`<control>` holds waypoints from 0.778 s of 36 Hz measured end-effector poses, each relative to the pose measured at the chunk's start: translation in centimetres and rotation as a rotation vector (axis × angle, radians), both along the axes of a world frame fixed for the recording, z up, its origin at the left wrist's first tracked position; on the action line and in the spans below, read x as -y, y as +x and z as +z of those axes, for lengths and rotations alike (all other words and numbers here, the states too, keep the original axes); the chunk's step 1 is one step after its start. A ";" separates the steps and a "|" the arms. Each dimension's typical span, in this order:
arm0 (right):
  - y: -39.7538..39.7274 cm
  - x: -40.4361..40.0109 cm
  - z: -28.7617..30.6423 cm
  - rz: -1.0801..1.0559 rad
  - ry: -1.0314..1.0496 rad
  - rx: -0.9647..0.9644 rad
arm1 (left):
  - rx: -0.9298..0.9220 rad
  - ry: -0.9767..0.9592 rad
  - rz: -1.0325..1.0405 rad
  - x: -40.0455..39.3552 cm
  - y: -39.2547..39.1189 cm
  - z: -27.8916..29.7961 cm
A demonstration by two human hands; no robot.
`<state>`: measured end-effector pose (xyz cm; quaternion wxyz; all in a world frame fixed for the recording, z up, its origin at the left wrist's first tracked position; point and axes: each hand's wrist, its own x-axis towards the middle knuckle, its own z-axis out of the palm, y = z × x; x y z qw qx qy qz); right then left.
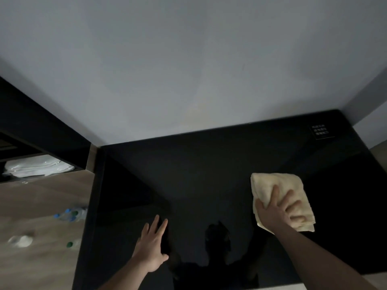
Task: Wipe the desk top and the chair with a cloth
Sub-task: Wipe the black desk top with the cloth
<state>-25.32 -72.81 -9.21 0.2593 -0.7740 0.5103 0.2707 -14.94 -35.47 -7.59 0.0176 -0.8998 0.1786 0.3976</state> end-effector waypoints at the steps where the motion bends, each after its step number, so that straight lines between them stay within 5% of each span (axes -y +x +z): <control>1: 0.1 -1.1 -0.1 -0.003 -0.001 -0.002 | 0.005 -0.010 -0.024 -0.3 0.1 -0.1; 12: 3.0 -17.4 0.3 -0.006 -0.015 0.013 | 0.029 -0.185 -0.088 -9.5 4.2 -0.2; 21: 6.7 -33.1 0.9 0.111 0.039 0.027 | 0.136 -0.085 -0.037 -21.1 7.9 0.2; 28: 5.4 -30.8 0.4 0.208 0.073 0.060 | 0.061 -0.089 0.055 -24.0 9.0 -0.9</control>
